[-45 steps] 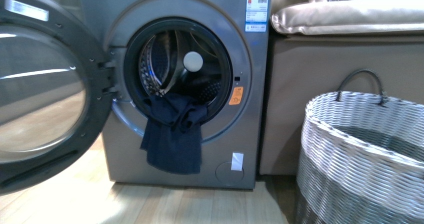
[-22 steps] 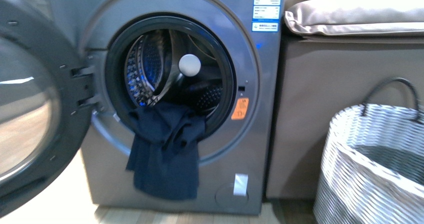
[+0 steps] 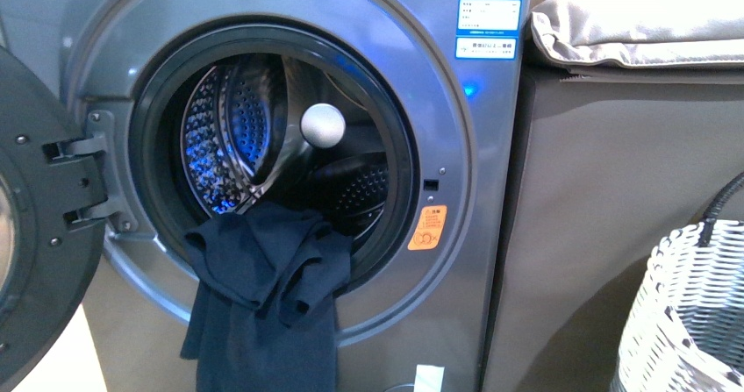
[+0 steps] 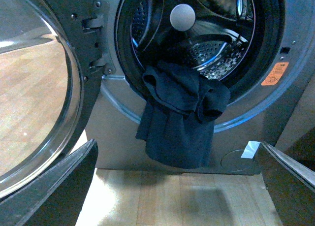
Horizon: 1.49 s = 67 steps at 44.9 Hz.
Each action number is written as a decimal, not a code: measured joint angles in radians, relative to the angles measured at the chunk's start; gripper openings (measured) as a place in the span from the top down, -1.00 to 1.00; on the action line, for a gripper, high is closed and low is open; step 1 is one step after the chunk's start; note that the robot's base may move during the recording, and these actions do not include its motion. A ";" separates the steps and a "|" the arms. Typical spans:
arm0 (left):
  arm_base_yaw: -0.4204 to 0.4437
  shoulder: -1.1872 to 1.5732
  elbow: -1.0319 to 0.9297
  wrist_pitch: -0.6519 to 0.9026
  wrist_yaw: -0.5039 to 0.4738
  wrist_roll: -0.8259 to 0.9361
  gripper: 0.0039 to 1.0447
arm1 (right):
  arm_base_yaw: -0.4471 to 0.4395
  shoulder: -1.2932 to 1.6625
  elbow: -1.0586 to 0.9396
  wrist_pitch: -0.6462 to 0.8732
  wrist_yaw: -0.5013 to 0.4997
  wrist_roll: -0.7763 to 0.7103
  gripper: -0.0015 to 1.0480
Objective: Collect clothes from washing machine
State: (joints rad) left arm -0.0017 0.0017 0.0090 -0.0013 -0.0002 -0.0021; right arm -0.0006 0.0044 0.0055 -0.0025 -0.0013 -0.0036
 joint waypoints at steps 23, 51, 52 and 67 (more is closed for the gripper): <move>0.092 0.838 0.352 0.567 0.300 -0.158 -0.88 | 0.000 0.000 0.000 0.000 0.000 0.000 -0.86; -0.125 1.685 0.965 0.611 0.182 -0.028 -0.88 | 0.000 0.000 0.000 0.000 0.000 0.000 -0.86; -0.128 1.712 0.986 0.604 0.180 -0.024 -0.88 | 0.000 0.000 0.000 0.000 0.000 0.000 -0.86; -0.182 2.019 1.307 0.504 0.109 -0.020 -0.88 | 0.000 0.000 0.000 0.000 0.000 0.000 -0.86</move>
State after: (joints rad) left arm -0.1841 2.0209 1.3159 0.5026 0.1089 -0.0223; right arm -0.0006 0.0044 0.0055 -0.0025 -0.0010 -0.0036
